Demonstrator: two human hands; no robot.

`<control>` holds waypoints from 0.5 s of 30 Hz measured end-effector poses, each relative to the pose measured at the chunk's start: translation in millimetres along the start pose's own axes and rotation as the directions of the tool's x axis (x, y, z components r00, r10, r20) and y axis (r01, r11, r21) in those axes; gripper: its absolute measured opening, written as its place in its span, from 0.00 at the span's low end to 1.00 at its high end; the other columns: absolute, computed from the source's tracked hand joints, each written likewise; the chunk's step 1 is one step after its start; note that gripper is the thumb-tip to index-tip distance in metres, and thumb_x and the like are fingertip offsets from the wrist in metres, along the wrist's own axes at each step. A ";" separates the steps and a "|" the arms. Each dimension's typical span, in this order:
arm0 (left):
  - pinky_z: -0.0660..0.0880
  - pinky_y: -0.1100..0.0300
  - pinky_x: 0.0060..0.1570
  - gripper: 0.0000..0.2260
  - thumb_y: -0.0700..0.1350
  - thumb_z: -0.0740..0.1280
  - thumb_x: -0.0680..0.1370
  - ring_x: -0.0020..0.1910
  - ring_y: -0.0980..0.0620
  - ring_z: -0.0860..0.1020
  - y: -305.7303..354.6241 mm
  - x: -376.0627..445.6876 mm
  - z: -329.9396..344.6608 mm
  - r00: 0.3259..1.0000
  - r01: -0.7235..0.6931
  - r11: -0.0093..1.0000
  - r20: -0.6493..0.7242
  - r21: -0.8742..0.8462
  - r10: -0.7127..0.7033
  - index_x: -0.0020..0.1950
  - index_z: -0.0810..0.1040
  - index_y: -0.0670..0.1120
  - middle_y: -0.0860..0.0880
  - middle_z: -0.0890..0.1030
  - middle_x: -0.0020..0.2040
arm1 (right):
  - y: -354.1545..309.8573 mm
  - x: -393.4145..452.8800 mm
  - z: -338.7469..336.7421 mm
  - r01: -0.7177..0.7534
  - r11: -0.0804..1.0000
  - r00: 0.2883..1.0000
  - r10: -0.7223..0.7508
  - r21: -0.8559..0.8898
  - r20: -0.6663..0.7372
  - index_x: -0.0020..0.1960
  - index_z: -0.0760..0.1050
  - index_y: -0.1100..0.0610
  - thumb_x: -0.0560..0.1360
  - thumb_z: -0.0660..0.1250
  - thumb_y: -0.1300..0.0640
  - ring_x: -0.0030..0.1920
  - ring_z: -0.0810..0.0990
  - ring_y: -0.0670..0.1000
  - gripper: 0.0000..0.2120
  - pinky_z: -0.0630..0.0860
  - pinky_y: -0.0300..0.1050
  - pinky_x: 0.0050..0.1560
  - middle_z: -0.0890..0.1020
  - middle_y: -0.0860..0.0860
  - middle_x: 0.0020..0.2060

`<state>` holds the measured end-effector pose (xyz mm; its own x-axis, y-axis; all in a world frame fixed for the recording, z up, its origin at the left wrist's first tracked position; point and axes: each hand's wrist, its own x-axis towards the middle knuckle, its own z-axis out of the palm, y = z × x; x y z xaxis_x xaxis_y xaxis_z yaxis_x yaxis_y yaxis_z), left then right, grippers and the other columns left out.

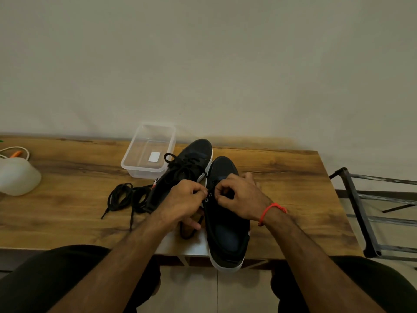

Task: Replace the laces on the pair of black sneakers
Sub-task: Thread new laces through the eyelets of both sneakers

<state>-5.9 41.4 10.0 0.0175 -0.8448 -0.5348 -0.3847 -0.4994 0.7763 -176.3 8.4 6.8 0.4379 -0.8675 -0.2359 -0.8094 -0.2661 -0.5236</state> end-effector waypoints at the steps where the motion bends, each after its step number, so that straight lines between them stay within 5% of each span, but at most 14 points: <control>1: 0.82 0.58 0.31 0.11 0.46 0.62 0.85 0.29 0.58 0.80 0.3 -0.4 0.2 1.000 -0.001 1.000 0.001 0.001 0.001 0.64 0.80 0.46 0.52 0.74 0.41 | 0.0 -0.2 -0.3 0.003 1.000 1.000 -0.003 0.002 0.006 0.46 0.73 0.39 0.78 0.66 0.46 0.59 0.62 0.51 0.03 0.61 0.52 0.59 0.74 0.42 0.51; 7: 0.83 0.54 0.33 0.11 0.47 0.63 0.84 0.45 0.52 0.84 1.8 -3.8 -2.9 1.000 -0.017 1.000 0.020 -0.004 0.017 0.63 0.80 0.47 0.49 0.79 0.55 | -0.4 1.5 3.2 -0.032 0.999 0.999 0.032 0.002 -0.038 0.48 0.74 0.40 0.78 0.65 0.45 0.59 0.63 0.50 0.01 0.62 0.53 0.61 0.74 0.43 0.50; 11: 0.82 0.54 0.32 0.07 0.47 0.65 0.83 0.44 0.51 0.85 -1.0 -1.7 -5.1 1.000 -0.004 0.997 0.020 -0.072 0.005 0.57 0.81 0.48 0.49 0.82 0.54 | 0.3 2.6 6.5 -0.056 0.997 0.995 0.060 0.049 -0.082 0.46 0.74 0.40 0.77 0.67 0.44 0.58 0.63 0.48 0.03 0.63 0.52 0.60 0.75 0.40 0.48; 15: 0.81 0.57 0.29 0.03 0.45 0.68 0.82 0.40 0.52 0.85 -1.4 -2.3 -2.8 0.995 -0.068 0.995 -0.072 0.077 0.074 0.53 0.80 0.49 0.50 0.83 0.49 | 2.0 3.1 6.8 -0.062 0.995 0.994 0.068 0.072 -0.081 0.47 0.74 0.40 0.77 0.68 0.44 0.58 0.64 0.49 0.03 0.61 0.51 0.56 0.77 0.40 0.48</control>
<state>-2.9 43.5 11.1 0.0559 -0.8909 -0.4507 -0.4546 -0.4246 0.7830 -173.8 8.1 -0.5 0.3485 -0.9149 -0.2036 -0.8046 -0.1805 -0.5658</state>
